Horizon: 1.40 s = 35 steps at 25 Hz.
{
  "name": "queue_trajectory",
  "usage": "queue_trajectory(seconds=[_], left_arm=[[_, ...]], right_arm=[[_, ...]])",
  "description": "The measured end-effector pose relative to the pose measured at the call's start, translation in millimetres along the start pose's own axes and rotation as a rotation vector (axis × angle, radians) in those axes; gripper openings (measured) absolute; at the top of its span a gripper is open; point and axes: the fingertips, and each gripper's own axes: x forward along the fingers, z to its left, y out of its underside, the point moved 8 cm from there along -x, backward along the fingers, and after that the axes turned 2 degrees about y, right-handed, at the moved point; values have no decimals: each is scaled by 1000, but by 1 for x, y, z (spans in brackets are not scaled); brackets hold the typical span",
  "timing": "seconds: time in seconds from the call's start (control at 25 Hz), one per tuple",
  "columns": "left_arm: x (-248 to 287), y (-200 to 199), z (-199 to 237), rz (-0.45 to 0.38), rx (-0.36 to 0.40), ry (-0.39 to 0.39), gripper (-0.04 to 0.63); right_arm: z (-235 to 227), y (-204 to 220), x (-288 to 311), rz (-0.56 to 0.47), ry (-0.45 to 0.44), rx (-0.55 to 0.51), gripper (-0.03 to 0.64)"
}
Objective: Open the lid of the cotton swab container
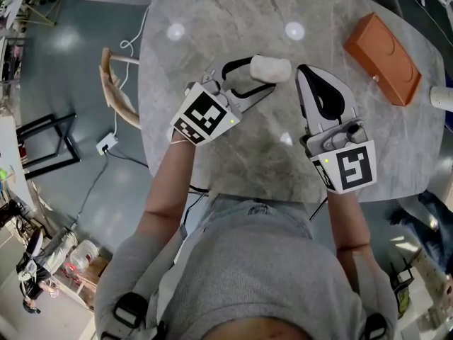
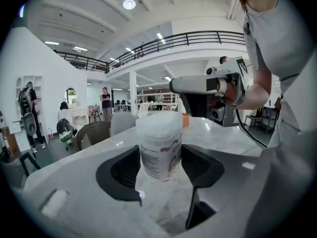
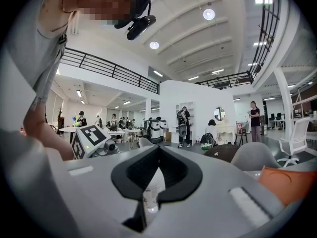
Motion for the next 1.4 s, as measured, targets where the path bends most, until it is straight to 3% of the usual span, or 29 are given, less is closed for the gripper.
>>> queue_trajectory(seconds=[0.8,1.4], left_arm=[[-12,-40,-28,-93,-10,1,259],[-26,-57,-45,-109,3,11,259]], right_arm=[[0,-26,-28,-34,-11,-23,3],[9,-43,-41,-46,-59,-49,3]])
